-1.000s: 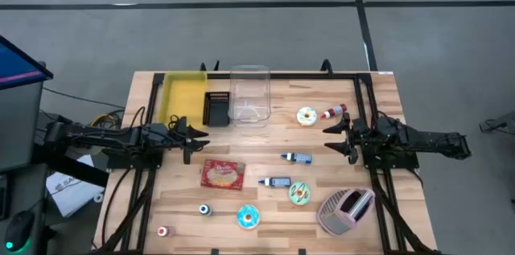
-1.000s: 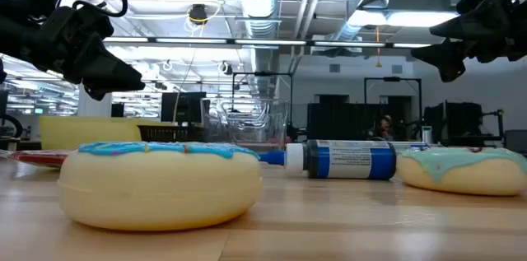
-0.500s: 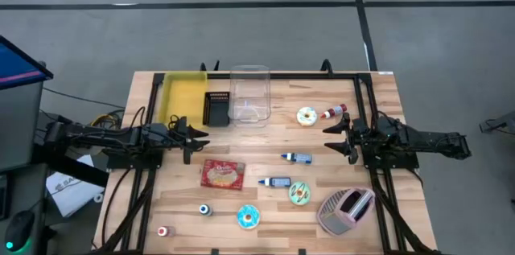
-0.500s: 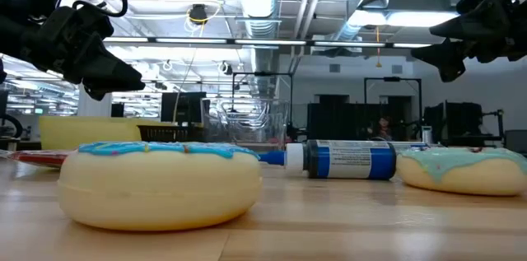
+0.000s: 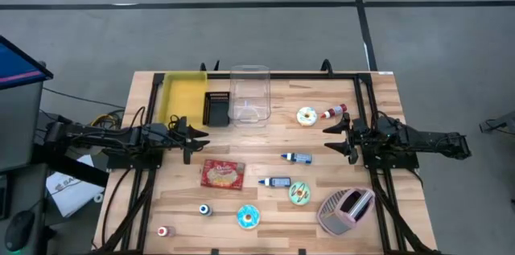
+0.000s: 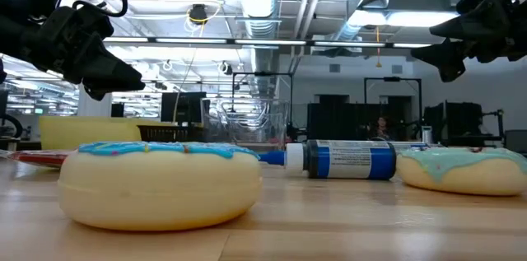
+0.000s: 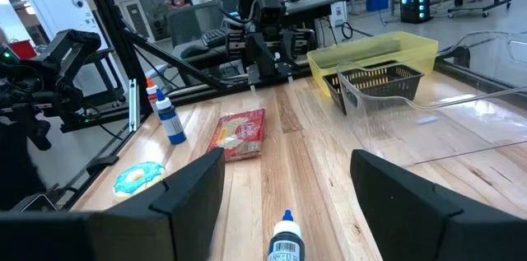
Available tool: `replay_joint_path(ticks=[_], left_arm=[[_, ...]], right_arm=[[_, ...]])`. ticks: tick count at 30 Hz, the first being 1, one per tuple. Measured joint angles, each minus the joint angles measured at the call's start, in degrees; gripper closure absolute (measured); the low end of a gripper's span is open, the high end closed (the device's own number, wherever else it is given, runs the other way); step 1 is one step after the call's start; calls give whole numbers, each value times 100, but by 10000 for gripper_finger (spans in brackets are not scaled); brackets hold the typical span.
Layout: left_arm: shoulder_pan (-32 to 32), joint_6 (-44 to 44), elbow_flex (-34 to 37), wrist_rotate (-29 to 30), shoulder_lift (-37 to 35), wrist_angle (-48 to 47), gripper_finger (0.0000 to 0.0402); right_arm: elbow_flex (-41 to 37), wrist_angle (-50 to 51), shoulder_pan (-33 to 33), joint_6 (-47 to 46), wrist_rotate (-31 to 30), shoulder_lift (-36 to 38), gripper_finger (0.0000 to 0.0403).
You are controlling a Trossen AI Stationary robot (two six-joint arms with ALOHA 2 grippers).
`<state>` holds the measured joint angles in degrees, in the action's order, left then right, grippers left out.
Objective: Pick & Place Food Item
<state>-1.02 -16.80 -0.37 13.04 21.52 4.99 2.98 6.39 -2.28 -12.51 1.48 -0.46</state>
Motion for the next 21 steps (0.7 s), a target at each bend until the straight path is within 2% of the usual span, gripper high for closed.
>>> replay_joint_path(ticks=[12,15,18,21], left_arm=[[2,-161,1,22,1,61,254],[2,-1390,1,-43,-5,328,254],[2,-3154,1,-450,-5,755,254],[-4,-4318,-1,-681,-5,1099,254]], right_arm=[[-2,-1,2,0,1,1,147],[-2,0,2,0,1,1,147],[0,-1,1,0,1,-1,147],[-2,-1,2,0,1,-1,147]])
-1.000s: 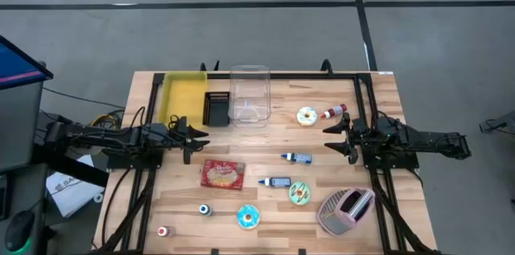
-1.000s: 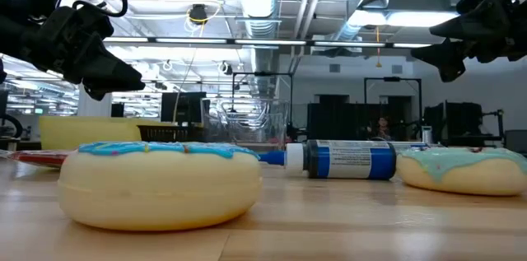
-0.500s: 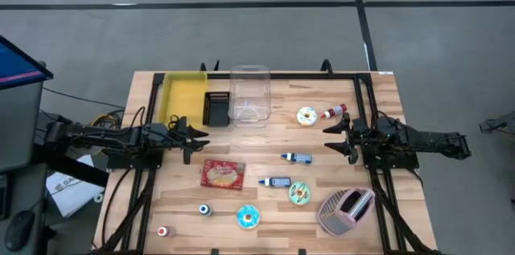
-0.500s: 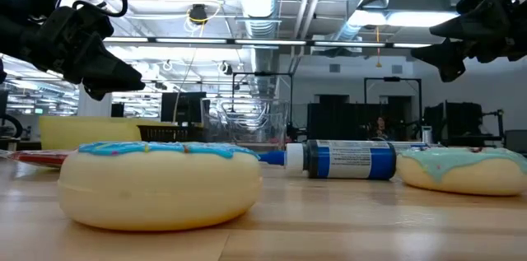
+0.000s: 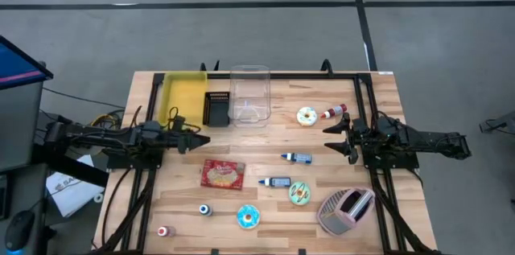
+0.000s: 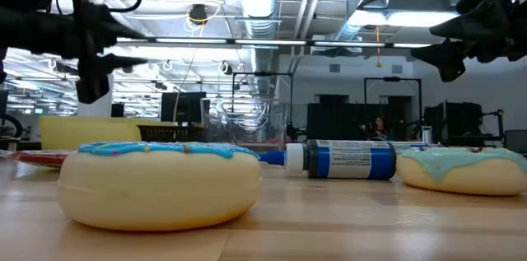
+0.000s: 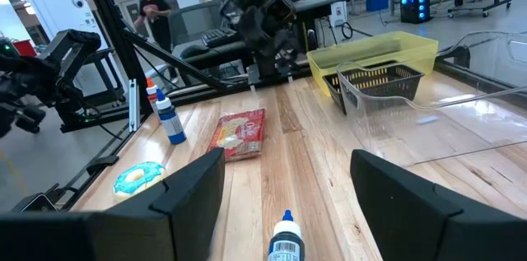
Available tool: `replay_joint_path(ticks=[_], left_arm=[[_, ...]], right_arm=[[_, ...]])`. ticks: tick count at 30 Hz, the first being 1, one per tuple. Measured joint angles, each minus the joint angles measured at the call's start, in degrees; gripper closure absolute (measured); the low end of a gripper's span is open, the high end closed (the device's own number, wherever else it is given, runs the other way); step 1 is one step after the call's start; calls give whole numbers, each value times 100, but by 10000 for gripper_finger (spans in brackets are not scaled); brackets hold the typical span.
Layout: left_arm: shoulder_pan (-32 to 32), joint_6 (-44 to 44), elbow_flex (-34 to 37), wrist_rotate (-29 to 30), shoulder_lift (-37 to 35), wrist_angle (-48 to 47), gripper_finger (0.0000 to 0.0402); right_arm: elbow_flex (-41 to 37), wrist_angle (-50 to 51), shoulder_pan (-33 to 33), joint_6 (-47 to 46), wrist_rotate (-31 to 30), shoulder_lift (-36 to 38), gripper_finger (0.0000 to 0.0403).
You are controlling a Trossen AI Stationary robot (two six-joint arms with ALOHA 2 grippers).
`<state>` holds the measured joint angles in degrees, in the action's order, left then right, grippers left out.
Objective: Pick & Place Food Item
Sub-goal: Put the white doughnut into the black bin
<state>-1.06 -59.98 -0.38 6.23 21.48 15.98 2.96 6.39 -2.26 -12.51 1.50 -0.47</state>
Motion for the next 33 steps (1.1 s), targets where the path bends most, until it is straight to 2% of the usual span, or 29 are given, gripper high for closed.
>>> replay_joint_path(ticks=[3,5,8,10,15,21,23,28,33], left_arm=[[1,-638,1,-4,2,326,254],[-27,-897,2,-3,4,858,254],[-37,-878,2,-1,0,1950,254],[-37,-711,1,60,0,2667,254],[-37,-49,2,575,0,3849,254],[-40,104,-44,626,63,3925,254],[-74,99,-135,625,202,3924,254],[-319,-69,-487,112,813,3937,254],[-513,113,-1024,-320,1553,3932,254]], right_arm=[[1,0,0,26,-3,1,147],[0,1,-15,460,-96,2,147],[-6,-70,-26,865,-345,2,147],[-23,-180,-26,674,-390,2,147],[-38,-557,-7,-659,-409,-2,147],[-70,-1086,33,-4698,-776,4,147],[-70,-1042,67,-5475,-863,-8,147],[-70,-1881,480,-5984,-377,-297,147],[-68,-3815,1191,-6056,-411,-925,147]])
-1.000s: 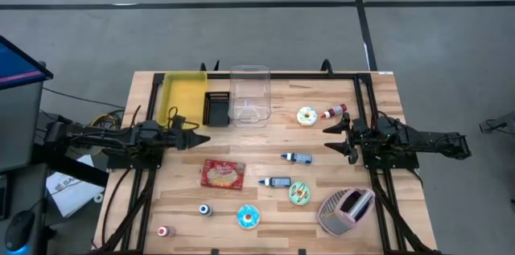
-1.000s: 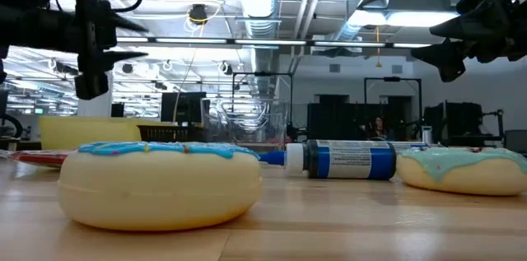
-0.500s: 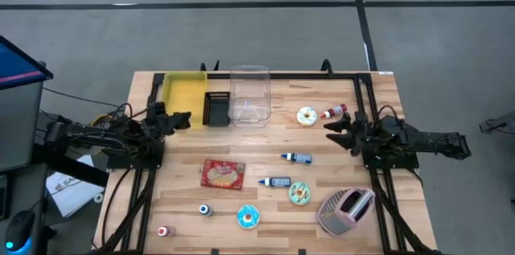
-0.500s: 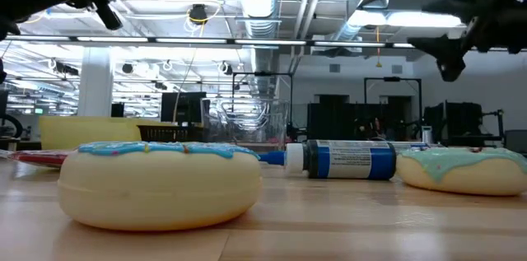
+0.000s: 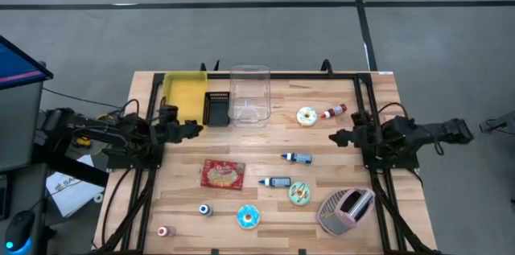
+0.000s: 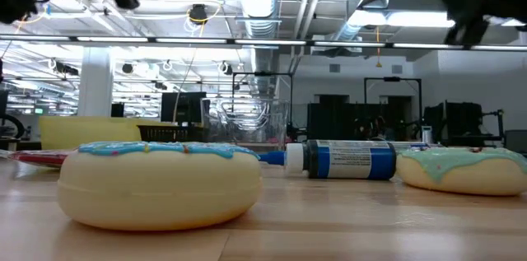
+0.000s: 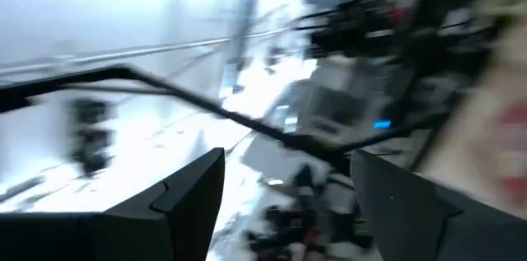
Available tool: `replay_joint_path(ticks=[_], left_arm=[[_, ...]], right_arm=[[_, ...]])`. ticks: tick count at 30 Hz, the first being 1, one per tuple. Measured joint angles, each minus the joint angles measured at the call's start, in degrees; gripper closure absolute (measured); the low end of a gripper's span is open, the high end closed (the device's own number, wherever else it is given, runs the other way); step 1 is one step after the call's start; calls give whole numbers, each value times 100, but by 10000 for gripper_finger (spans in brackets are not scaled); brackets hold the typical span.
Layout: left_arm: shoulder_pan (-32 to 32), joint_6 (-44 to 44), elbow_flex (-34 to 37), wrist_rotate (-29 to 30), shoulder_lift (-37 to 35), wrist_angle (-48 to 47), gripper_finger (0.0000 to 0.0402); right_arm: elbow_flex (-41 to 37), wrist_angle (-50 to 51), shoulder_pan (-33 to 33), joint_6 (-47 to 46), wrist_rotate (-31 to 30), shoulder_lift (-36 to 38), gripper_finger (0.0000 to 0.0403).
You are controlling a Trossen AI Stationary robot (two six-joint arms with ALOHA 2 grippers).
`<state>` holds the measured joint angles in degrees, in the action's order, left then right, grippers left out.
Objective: Pick & Place Food Item
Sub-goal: Put the white doughnut into the black bin
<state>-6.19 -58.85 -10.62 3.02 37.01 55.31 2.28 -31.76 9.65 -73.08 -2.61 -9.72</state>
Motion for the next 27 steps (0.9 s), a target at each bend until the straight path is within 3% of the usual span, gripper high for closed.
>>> replay_joint_path(ticks=[5,8,11,14,16,21,24,27], left_arm=[[-49,1111,-662,-146,521,202,254],[-49,1924,-990,-145,613,359,254],[-45,2641,-1228,-146,622,428,254],[-12,2987,-1393,-142,538,425,254],[33,3039,-1445,-140,473,431,254],[146,3054,-1448,-37,335,424,254],[145,3153,-1451,2,321,432,254],[145,3319,-1451,72,322,429,254]], right_arm=[[448,-1566,525,942,-461,-1017,147],[1014,-1556,648,1646,-826,-1687,147],[1512,-1543,599,2494,-1697,-2336,147],[1920,-1229,380,2415,-2126,-2852,147],[2183,-767,186,2114,-1893,-3124,147],[3032,540,-218,1419,-432,-3773,147],[3756,1248,-533,1411,619,-4233,147],[4652,2617,-938,1771,1563,-4688,147]])
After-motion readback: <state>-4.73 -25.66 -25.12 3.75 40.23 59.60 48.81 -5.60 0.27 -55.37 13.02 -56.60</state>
